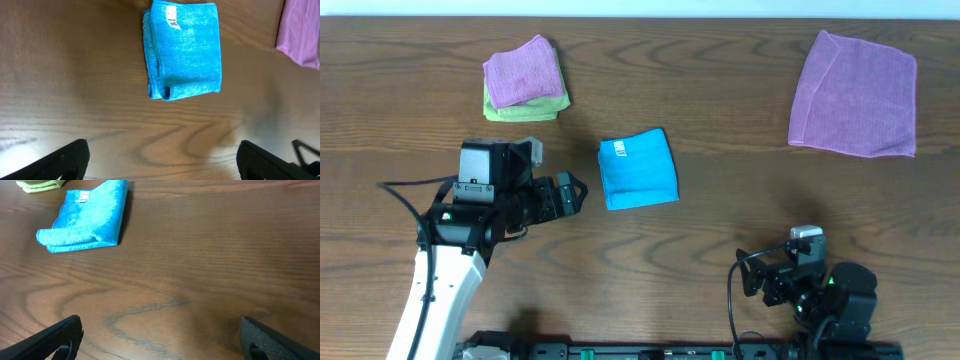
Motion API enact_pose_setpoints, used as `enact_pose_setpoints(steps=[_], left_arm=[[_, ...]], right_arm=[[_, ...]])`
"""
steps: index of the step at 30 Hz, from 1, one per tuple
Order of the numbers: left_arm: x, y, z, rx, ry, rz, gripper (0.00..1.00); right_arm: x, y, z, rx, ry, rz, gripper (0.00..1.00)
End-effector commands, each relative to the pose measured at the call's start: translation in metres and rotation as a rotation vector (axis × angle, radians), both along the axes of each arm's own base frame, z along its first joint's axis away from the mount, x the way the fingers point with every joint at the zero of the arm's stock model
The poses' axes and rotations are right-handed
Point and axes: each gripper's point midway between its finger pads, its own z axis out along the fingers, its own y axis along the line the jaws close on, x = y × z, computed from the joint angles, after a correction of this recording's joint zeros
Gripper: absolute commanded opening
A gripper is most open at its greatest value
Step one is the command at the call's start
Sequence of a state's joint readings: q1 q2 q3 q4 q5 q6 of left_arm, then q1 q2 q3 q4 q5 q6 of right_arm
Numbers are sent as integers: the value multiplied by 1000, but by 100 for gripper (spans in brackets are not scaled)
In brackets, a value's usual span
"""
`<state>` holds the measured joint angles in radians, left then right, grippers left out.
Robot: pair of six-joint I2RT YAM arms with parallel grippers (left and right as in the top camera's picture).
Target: Fold the cloth
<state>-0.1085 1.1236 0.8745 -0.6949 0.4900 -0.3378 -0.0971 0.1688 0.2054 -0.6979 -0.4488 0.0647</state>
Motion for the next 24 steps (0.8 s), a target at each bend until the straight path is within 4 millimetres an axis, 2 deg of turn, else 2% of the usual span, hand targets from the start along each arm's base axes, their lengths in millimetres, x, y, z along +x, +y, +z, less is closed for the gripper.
enact_pose_setpoints(steps=[1,6,10,12,16,20,23,24], left_arm=[[-1,-1,1,-29,30,55,95],[-3,8,-5,13,52,86,95],[0,8,-4,-189,252,473,95],[-2,-7,-2,-268,326,562,96],[-5,-30,-9,-269,370,713,95],[-14,-58,-30,-261,403,985,95],[-23,-81,-48,-268,403,1136,95],[-19,-88,-51,-260,358,1121,95]], right_arm=[[0,-1,-1,8,0,-12,99],[0,-1,-1,8,0,-11,99],[0,-1,-1,8,0,-12,99],[0,-1,-1,8,0,-11,99],[0,-1,-1,8,0,-12,99],[0,-1,-1,8,0,-12,99],[0,-1,-1,8,0,-12,99],[0,-1,-1,8,0,-11,99]])
